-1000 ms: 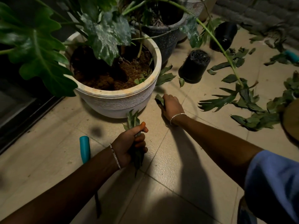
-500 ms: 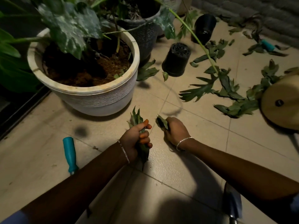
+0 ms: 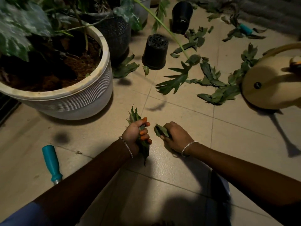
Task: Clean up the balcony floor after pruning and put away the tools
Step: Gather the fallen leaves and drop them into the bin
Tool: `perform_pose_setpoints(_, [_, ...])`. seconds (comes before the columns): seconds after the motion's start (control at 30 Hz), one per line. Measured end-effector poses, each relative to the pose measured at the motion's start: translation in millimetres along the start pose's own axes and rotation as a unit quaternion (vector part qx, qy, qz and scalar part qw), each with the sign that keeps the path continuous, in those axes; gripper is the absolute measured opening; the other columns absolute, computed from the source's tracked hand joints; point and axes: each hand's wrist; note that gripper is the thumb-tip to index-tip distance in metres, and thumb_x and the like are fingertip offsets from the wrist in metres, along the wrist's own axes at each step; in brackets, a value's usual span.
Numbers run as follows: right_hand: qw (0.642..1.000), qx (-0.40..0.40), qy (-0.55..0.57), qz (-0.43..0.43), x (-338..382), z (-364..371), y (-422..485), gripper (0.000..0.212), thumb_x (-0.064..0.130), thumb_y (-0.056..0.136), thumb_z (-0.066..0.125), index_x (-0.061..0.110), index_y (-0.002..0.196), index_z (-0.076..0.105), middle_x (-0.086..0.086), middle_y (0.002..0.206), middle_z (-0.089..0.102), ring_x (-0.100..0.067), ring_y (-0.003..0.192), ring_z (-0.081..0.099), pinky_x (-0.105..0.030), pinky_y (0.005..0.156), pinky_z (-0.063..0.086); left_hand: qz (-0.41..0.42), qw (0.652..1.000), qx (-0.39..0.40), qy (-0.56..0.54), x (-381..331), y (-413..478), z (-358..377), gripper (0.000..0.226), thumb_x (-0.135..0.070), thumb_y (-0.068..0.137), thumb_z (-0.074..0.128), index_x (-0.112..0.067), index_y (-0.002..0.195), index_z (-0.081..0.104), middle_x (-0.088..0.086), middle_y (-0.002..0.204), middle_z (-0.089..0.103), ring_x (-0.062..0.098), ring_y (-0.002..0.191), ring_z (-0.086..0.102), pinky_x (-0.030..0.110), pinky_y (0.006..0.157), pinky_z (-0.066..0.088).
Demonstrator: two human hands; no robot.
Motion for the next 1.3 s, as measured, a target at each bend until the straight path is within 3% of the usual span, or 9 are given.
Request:
perform_pose_setpoints(0.1, [0.960,-0.037,0.241,0.137,2,-7,-12,0.011,0.015,0.090,0.062,0.006,0.091,0.056,-0.016,0.088,0.064,-0.032,0.081,0.060,-0.039,0.072,0.047,-0.001,1.000,0.013,0.000,0,2,2,0.035,-0.039,0.099,0.045,-0.016,0.073,0.051,-0.006,0.041,0.032,0.010,0.033,0.032,0.022,0.046,0.036])
perform_pose_setpoints(0.17, [0.806,-0.060,0.529,0.260,7,-11,-15,0.011,-0.003,0.087,0.055,0.007,0.090,0.052,-0.022,0.083,0.066,-0.035,0.072,0.062,-0.041,0.067,0.050,0.003,1.000,0.022,0.004,0,4,1,0.036,-0.043,0.098,0.047,-0.017,0.073,0.053,-0.006,0.042,0.034,0.010,0.034,0.033,0.023,0.048,0.036])
perform_pose_setpoints(0.23, [0.665,-0.030,0.680,0.307,9,-15,-15,0.027,-0.012,0.084,0.044,0.009,0.100,0.049,-0.020,0.077,0.063,-0.026,0.056,0.055,-0.031,0.051,0.044,0.006,1.000,0.027,0.003,0,8,0,0.037,-0.047,0.096,0.049,-0.017,0.075,0.054,-0.005,0.043,0.035,0.011,0.036,0.035,0.025,0.051,0.037])
perform_pose_setpoints(0.3, [0.629,0.014,0.719,0.294,13,-20,-14,0.029,-0.009,0.082,0.038,0.009,0.102,0.050,-0.012,0.070,0.058,-0.016,0.050,0.046,-0.024,0.044,0.033,0.005,1.000,0.025,0.004,-1,10,0,0.038,-0.049,0.095,0.050,-0.016,0.078,0.055,-0.004,0.047,0.036,0.012,0.038,0.036,0.027,0.053,0.037])
perform_pose_setpoints(0.47, [0.520,0.014,0.813,0.262,45,-25,6,0.031,0.002,0.071,0.041,0.007,0.098,0.056,-0.006,0.070,0.047,-0.017,0.057,0.040,-0.026,0.053,0.032,0.029,0.999,0.007,-0.029,-13,1,-2,0.035,-0.050,0.092,0.053,-0.016,0.085,0.057,-0.003,0.055,0.041,0.012,0.047,0.039,0.028,0.057,0.039])
perform_pose_setpoints(0.67, [0.476,0.022,0.826,0.301,102,-38,-14,0.016,0.019,0.068,0.065,0.012,0.081,0.060,-0.003,0.069,0.051,-0.017,0.058,0.048,-0.025,0.053,0.038,0.051,0.987,-0.051,-0.146,-22,-42,6,0.041,-0.055,0.088,0.055,-0.015,0.084,0.064,-0.003,0.055,0.043,0.012,0.047,0.041,0.027,0.056,0.031])
perform_pose_setpoints(0.87, [0.384,0.049,0.874,0.295,123,-93,-56,0.021,0.032,0.074,0.070,0.016,0.074,0.058,0.003,0.063,0.045,-0.011,0.046,0.039,-0.018,0.038,0.029,0.039,0.989,-0.045,-0.139,-40,-104,60,0.023,-0.041,0.079,0.063,-0.018,0.083,0.063,-0.006,0.057,0.038,0.009,0.048,0.037,0.025,0.055,0.032])
perform_pose_setpoints(1.1, [0.389,0.014,0.888,0.246,165,-227,-117,0.033,0.041,0.080,0.068,0.021,0.067,0.045,0.007,0.055,0.037,-0.005,0.036,0.031,-0.015,0.031,0.018,0.022,0.985,-0.011,-0.170,-69,-215,168,0.014,-0.028,0.084,0.061,-0.019,0.074,0.057,-0.007,0.055,0.036,0.007,0.045,0.034,0.021,0.052,0.034])
perform_pose_setpoints(1.3, [0.383,-0.003,0.899,0.212,232,-388,-201,0.036,0.023,0.091,0.052,0.019,0.059,0.034,0.006,0.044,0.032,-0.005,0.030,0.027,-0.015,0.026,0.019,0.001,0.985,0.069,-0.159,-117,-356,276,0.024,-0.032,0.091,0.052,-0.018,0.072,0.049,-0.006,0.052,0.032,0.007,0.040,0.031,0.020,0.043,0.026])
Point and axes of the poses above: each hand's wrist, its own y-axis towards the middle knuckle, its own z-axis out of the palm, x = y × z
